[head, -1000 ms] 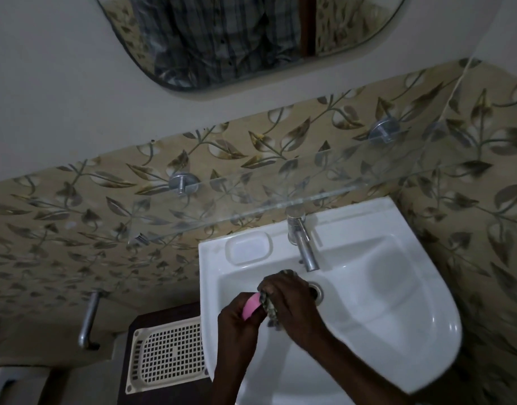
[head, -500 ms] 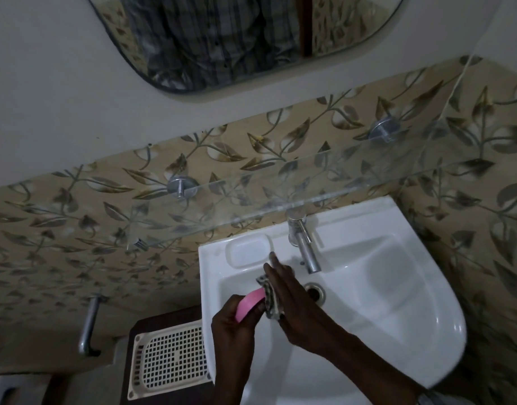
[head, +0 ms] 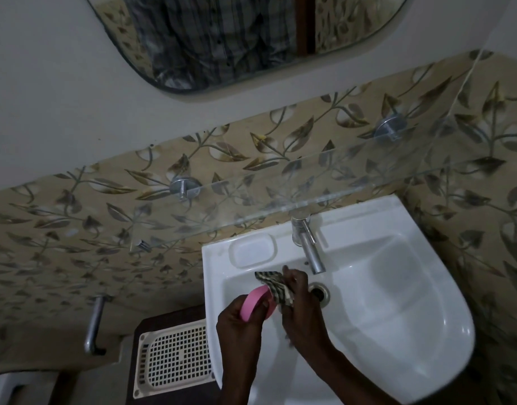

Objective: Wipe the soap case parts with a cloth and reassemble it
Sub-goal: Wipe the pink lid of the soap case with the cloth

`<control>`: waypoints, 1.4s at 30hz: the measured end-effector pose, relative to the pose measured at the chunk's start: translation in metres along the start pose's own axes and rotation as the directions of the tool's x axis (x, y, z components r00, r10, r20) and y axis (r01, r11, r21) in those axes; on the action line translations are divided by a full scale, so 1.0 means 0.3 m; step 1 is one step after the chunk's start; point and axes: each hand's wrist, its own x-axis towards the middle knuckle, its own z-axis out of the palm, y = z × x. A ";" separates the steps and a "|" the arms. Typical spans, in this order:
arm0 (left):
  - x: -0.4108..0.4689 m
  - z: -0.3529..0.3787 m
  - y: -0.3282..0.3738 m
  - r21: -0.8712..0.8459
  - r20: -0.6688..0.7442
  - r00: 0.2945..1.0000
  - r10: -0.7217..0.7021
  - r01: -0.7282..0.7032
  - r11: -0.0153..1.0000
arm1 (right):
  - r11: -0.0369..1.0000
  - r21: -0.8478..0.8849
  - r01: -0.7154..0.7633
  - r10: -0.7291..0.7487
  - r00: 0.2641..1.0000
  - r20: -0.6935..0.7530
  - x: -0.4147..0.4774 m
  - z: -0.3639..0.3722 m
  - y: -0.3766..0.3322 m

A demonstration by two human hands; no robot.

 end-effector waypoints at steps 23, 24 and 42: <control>-0.062 0.049 -0.011 0.069 -0.086 0.991 0.100 -0.094 0.993 | 0.891 -0.252 0.378 -0.411 0.907 -0.091 -0.067 -0.010 0.048; -0.063 0.050 -0.011 0.080 -0.089 0.990 0.110 -0.103 0.991 | 0.916 -0.192 0.353 -0.378 0.919 -0.114 -0.067 -0.016 0.042; -0.099 0.030 -0.037 -0.024 -0.079 0.990 0.117 -0.119 0.993 | 0.729 -0.207 0.652 -0.615 0.758 0.218 -0.053 -0.044 0.076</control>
